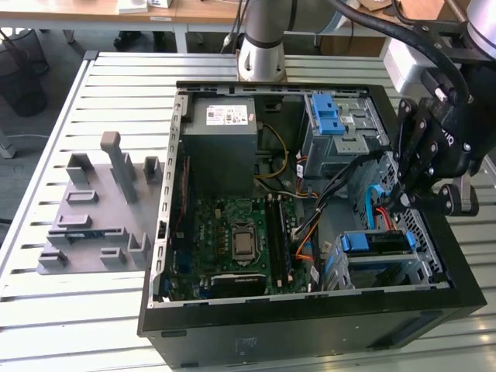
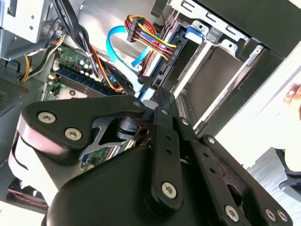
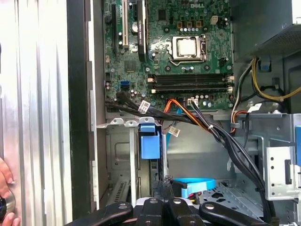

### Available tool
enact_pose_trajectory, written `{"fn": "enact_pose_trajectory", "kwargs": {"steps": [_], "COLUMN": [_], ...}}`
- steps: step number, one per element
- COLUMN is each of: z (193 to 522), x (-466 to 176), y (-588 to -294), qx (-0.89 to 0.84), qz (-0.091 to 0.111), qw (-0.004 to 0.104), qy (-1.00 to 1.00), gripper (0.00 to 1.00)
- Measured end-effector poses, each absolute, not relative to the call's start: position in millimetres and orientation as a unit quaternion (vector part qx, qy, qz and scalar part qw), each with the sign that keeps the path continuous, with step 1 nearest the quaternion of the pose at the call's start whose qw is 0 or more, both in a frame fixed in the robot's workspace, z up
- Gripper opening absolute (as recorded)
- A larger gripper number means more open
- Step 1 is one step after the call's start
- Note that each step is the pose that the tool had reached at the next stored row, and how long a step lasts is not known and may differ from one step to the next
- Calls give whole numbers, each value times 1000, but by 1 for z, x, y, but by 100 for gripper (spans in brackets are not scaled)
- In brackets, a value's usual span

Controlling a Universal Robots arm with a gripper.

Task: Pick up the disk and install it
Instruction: 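Insert the second disk wire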

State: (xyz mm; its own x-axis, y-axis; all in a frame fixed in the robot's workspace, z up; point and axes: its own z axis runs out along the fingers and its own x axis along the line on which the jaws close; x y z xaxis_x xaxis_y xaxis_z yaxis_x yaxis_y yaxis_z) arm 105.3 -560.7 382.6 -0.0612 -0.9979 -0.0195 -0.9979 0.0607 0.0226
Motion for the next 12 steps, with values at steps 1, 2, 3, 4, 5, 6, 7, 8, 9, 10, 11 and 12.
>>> {"fn": "enact_pose_trajectory", "kwargs": {"steps": [1,2,3,4,5,6,7,8,9,10,11,12], "z": [383,384,384,385,385,385,385,385,385,385,385,385], "x": [105,105,105,105,105,105,105,105,105,105,105,104], "y": [-560,-560,-559,-558,-558,-557,-556,-555,-554,-553,-553,-553], "qx": [685,685,685,685,685,685,685,685,685,685,686,686], "qz": [-15,-15,-15,-14,-14,-14,-14,-14,-14,-14,-14,-14], "qw": [1,1,1,1,1,2,2,2,2,2,2,2], "qy": [-728,-728,-728,-728,-728,-728,-728,-728,-728,-728,-728,-728], "gripper": [11,11,11,11,11,11,11,11,11,11,11,11]}}
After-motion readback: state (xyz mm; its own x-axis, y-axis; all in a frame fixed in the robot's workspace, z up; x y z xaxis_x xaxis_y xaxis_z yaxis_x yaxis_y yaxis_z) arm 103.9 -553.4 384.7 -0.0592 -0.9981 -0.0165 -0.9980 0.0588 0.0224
